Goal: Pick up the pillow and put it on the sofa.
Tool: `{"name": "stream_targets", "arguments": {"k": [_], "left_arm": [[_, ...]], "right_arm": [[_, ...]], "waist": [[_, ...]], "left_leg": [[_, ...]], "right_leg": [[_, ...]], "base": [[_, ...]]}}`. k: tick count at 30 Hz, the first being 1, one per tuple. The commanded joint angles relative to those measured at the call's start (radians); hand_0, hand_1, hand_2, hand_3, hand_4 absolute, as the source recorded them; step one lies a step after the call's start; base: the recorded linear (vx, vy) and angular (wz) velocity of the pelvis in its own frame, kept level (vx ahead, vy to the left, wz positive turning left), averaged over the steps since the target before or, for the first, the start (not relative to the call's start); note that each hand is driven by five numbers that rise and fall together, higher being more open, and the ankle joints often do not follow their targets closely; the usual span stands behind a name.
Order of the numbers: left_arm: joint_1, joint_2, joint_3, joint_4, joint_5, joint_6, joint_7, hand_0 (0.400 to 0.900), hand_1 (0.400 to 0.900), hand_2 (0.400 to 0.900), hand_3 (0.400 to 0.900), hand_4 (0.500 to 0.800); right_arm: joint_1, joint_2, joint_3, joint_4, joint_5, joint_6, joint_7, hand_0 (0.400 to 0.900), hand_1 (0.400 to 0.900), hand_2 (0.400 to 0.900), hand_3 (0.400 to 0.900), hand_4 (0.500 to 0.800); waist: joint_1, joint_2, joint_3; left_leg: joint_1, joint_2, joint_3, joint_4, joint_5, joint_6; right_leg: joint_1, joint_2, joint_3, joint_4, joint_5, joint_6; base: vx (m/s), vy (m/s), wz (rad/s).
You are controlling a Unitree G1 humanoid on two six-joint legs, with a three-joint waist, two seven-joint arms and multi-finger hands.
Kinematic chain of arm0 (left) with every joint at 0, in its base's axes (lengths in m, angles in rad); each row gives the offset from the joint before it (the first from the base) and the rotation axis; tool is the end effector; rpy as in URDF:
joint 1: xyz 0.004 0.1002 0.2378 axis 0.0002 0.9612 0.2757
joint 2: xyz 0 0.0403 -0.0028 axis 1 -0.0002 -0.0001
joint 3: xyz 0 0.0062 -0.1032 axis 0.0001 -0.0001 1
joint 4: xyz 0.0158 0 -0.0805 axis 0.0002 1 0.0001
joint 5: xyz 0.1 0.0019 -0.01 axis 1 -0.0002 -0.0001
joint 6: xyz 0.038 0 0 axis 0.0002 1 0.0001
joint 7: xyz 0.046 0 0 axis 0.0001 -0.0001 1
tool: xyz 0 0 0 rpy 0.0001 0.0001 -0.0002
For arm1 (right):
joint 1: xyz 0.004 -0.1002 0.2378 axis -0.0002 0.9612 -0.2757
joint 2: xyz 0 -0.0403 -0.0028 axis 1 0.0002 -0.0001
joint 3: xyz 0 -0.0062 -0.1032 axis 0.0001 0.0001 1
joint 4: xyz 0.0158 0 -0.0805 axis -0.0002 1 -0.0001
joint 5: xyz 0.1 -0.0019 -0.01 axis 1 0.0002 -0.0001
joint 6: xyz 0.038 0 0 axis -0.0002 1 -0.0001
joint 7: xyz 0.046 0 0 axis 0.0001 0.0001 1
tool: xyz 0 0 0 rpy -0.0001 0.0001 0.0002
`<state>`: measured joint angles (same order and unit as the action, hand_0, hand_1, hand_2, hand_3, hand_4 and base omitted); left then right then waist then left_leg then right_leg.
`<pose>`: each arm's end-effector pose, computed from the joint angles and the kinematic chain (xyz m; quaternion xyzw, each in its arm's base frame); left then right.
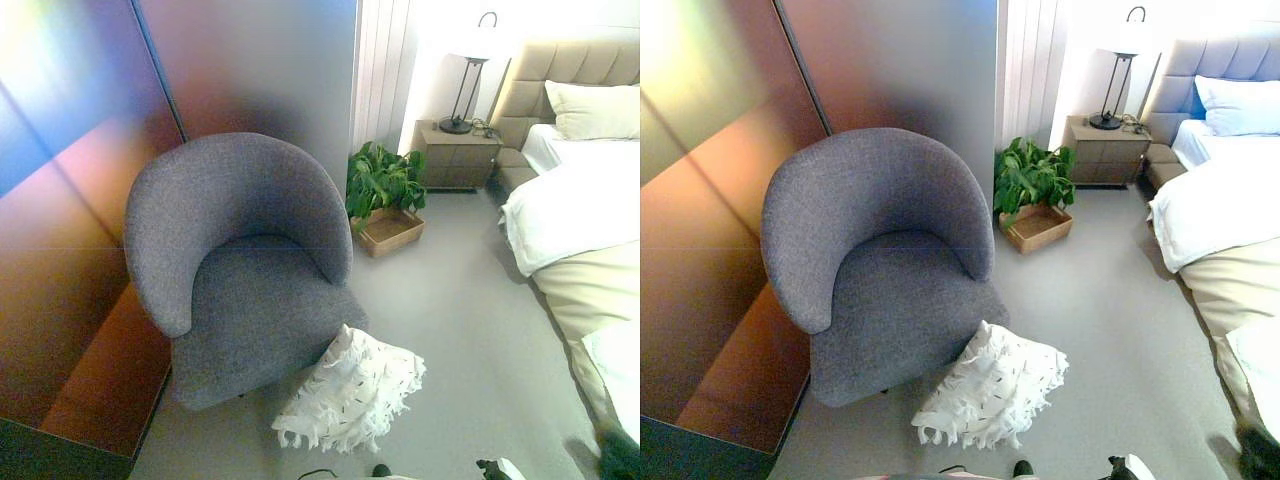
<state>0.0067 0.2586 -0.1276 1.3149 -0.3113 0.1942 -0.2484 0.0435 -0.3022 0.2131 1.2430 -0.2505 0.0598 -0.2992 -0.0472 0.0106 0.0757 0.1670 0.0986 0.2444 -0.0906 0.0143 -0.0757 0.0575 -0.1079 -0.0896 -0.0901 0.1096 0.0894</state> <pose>0.0453 0.2339 -0.1187 -0.0777 0.6712 0.0338 0.7364 0.0498 -0.2445 -0.1141 -0.3666 0.5723 -0.0451 0.7321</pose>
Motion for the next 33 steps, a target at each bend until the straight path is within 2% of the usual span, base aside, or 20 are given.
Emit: {"name": "stream_targets", "arguments": {"k": [1, 6, 9, 17, 21, 26, 33], "left_arm": [[-0.035, 0.046, -0.002, 0.014, 0.013, -0.005, -0.011, 0.9, 0.9, 0.9, 0.9, 0.8], [-0.032, 0.044, -0.007, 0.009, 0.001, 0.002, -0.036, 0.9, 0.9, 0.9, 0.9, 0.8], [-0.021, 0.044, -0.007, 0.011, -0.001, -0.007, -0.035, 0.9, 0.9, 0.9, 0.9, 0.8], [-0.017, 0.049, -0.007, 0.017, 0.01, 0.007, -0.044, 0.9, 0.9, 0.9, 0.9, 0.8], [0.005, 0.045, -0.003, 0.014, 0.019, -0.005, -0.044, 0.9, 0.9, 0.9, 0.9, 0.8], [-0.002, 0.049, -0.016, -0.003, 0.013, 0.01, -0.037, 0.9, 0.9, 0.9, 0.9, 0.8], [-0.028, 0.076, -0.053, -0.028, -0.017, 0.025, -0.036, 0.9, 0.9, 0.9, 0.9, 0.8]], "right_arm": [[-0.076, -0.046, 0.032, 0.008, -0.033, -0.024, -0.059, 0.9, 0.9, 0.9, 0.9, 0.8], [-0.08, -0.055, 0.034, -0.004, -0.048, -0.039, -0.071, 0.9, 0.9, 0.9, 0.9, 0.8], [-0.084, -0.059, 0.037, -0.012, -0.055, -0.046, -0.077, 0.9, 0.9, 0.9, 0.9, 0.8], [-0.108, -0.074, 0.043, -0.019, -0.036, -0.054, -0.082, 0.9, 0.9, 0.9, 0.9, 0.8], [-0.098, -0.072, 0.038, -0.014, -0.059, -0.068, -0.089, 0.9, 0.9, 0.9, 0.9, 0.8], [-0.114, -0.085, 0.047, -0.024, -0.064, -0.08, -0.098, 0.9, 0.9, 0.9, 0.9, 0.8], [-0.227, -0.18, 0.076, -0.071, -0.039, -0.072, -0.096, 0.9, 0.9, 0.9, 0.9, 0.8]], "waist": [[0.0, -0.033, 0.051], [0.005, -0.033, 0.057], [0.011, -0.033, 0.058], [0.02, -0.033, 0.063], [0.026, -0.034, 0.061], [0.033, -0.031, 0.071], [0.059, -0.015, 0.126]], "left_leg": [[-0.001, -0.056, -0.048, 0.003, -0.052, 0.063], [-0.005, -0.057, -0.051, 0.003, -0.052, 0.063], [-0.013, -0.057, -0.054, 0.003, -0.049, 0.061], [-0.042, -0.049, -0.057, 0.003, -0.039, 0.054], [-0.03, -0.048, -0.056, 0.003, -0.041, 0.053], [-0.033, -0.046, -0.058, 0.003, -0.035, 0.048], [-0.11, -0.047, -0.085, 0.003, -0.007, 0.044]], "right_leg": [[0.067, 0.023, -0.049, 0.003, -0.061, 0.029], [0.065, 0.022, -0.056, 0.003, -0.06, 0.03], [0.059, 0.022, -0.061, 0.003, -0.059, 0.032], [0.032, 0.025, -0.07, 0.003, -0.055, 0.028], [0.046, 0.024, -0.081, 0.003, -0.06, 0.028], [0.048, 0.021, -0.094, 0.003, -0.059, 0.029], [-0.01, 0.016, -0.113, 0.003, -0.047, 0.019]], "base": [[0.0, 0.0, 0.0], [0.01, -0.014, 0.02], [0.02, -0.041, 0.05], [-0.03, -0.03, 0.05], [0.03, -0.018, 0.0], [0.03, -0.033, 0.08], [-0.05, -0.044, 0.15]]}}
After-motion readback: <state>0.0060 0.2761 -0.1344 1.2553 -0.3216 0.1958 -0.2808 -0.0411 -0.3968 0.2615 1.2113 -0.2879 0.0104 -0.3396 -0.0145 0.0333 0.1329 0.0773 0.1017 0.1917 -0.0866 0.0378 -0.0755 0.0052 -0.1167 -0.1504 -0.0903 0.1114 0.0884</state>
